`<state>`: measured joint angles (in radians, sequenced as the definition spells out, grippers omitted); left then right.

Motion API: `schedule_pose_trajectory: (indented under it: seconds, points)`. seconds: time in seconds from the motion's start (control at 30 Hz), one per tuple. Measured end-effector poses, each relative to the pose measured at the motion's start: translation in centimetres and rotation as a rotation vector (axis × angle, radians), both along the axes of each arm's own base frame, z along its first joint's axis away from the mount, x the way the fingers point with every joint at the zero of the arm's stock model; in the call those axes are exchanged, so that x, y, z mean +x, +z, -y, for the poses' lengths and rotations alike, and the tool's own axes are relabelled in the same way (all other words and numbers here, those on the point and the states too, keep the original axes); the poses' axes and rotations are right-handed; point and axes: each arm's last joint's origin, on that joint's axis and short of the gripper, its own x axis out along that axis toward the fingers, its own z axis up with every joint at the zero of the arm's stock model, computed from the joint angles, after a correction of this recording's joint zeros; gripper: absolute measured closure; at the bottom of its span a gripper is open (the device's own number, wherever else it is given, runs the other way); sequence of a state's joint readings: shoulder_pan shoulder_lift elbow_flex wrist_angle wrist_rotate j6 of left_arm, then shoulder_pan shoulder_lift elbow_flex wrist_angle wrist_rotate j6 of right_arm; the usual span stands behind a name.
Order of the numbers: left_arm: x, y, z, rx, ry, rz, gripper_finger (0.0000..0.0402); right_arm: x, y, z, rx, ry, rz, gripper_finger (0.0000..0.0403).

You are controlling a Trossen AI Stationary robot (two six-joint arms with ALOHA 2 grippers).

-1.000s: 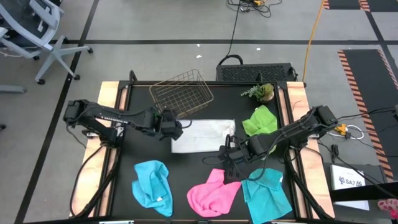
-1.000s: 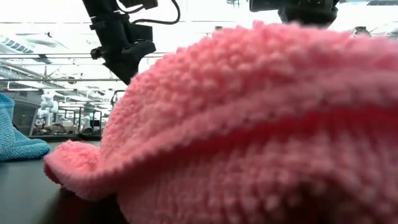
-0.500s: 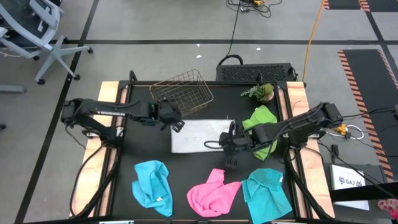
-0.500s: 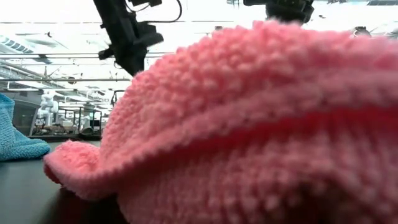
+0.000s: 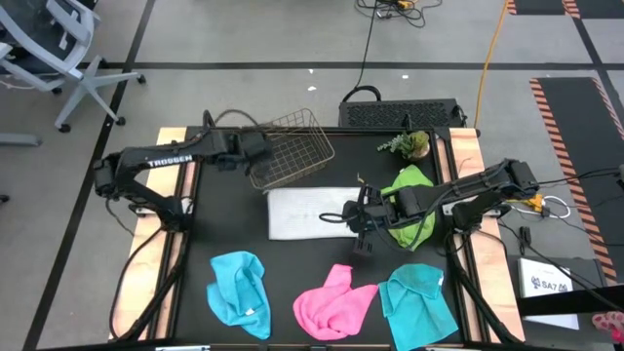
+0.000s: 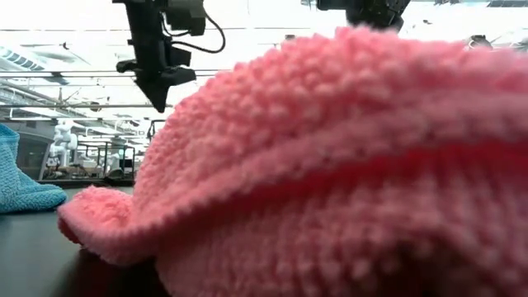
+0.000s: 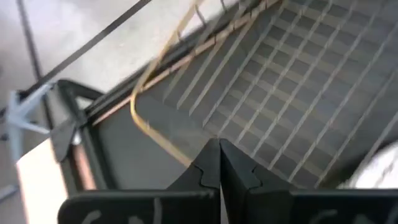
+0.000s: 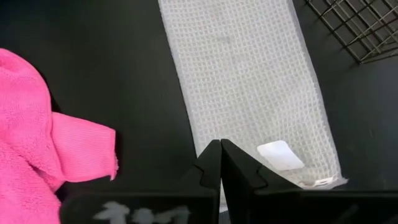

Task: Fold microfiber towels
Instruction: Adjust the wire basket, then fold the gray microfiber cloth

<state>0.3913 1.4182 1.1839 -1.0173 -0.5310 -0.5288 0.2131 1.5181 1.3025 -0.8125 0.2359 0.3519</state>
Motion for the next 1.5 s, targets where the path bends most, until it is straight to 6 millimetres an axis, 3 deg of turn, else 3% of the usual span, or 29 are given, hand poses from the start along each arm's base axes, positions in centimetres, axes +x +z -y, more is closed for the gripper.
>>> schedule_pose_trajectory:
  seconds: [0.2,0.33,0.7,1.03,1.3,1.5]
  points:
    - [-0.9,-0.5,-4.8,-0.079,-0.014,0.060,0.0401,0.1,0.0,0.6,-0.004,-0.014,-0.002,0.0403]
    - [-1.9,-1.2,-6.7,-0.130,-0.037,0.025,0.0401,0.2,0.0,0.9,-0.004,-0.024,-0.002,0.0403]
    - [-3.2,-3.4,-9.5,-0.158,-0.054,-0.169,0.0401,0.3,0.0,2.1,-0.003,-0.075,0.000,0.0403]
    - [-4.7,-2.8,-12.6,0.001,-0.027,-0.201,0.0401,0.4,0.0,2.7,0.007,-0.102,0.001,0.0403]
    - [-4.7,-0.9,-13.1,0.095,-0.036,-0.101,0.0401,0.4,0.0,2.7,0.012,-0.112,0.003,0.0403]
    - [-3.8,3.0,-9.3,0.124,-0.090,0.058,0.0401,0.4,0.0,3.2,0.015,-0.130,0.004,0.0403]
